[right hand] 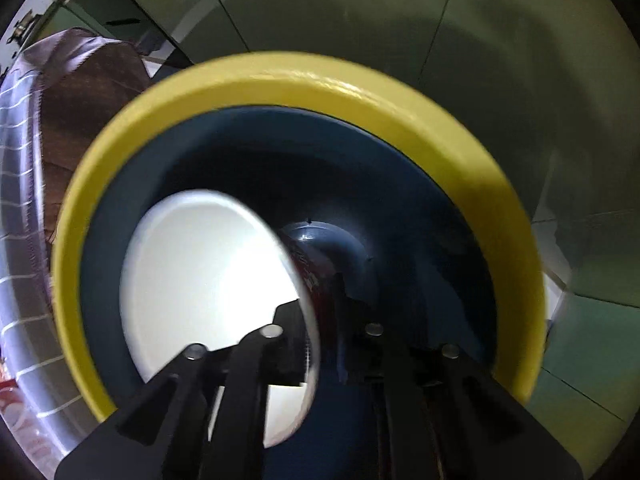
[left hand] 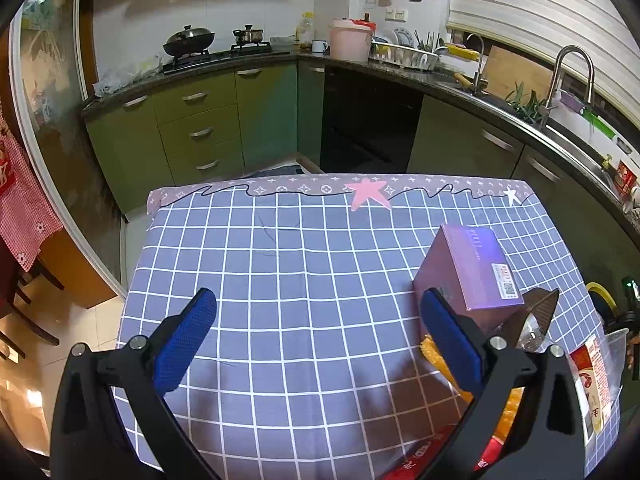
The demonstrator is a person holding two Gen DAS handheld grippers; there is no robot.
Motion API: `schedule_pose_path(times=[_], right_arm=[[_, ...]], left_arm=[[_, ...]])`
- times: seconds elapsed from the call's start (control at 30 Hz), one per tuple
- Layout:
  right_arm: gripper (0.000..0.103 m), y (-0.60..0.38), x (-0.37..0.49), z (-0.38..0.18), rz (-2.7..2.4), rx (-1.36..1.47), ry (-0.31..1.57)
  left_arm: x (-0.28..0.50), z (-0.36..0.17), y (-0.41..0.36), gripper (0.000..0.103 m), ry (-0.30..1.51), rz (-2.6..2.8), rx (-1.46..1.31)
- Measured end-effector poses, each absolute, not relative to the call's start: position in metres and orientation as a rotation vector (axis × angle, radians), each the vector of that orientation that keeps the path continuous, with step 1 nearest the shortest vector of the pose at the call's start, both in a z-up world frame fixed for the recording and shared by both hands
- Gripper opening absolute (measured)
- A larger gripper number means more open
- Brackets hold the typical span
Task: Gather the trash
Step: 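Drop the paper bowl into the bin with the right tool while the left tool reaches the purple box, then grasp the purple box with the left tool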
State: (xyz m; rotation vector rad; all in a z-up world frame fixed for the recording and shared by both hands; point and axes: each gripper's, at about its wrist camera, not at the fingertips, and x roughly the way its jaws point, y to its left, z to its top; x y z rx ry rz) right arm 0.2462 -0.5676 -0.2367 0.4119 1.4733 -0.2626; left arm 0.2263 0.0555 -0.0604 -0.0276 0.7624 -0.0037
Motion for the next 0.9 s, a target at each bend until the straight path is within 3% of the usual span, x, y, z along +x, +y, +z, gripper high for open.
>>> schedule_pose_path(times=[0.07,0.5,0.67,0.9], right_arm=[[0.023,-0.567,0.248,-0.237,-0.285,0.361,1.48],[0.023,-0.537,0.213,-0.148,-0.128,0.313,1.307],[0.023,-0.528,0.187,-0.145,-0.056,0.316,1.297],[0.023,-0.509,0.176,-0.147,-0.022,0.291,1.301]], left_arm=[[0.225,-0.059,0.054,0.097,0.76,-0.007,-0.024],[0.218,-0.008,0.008,0.097,0.732,-0.054,0.088],[0.245,-0.003,-0.015,0.097,0.827,-0.107,0.07],[0.285,-0.04,-0.037,0.097,1.02,-0.109,0.086]])
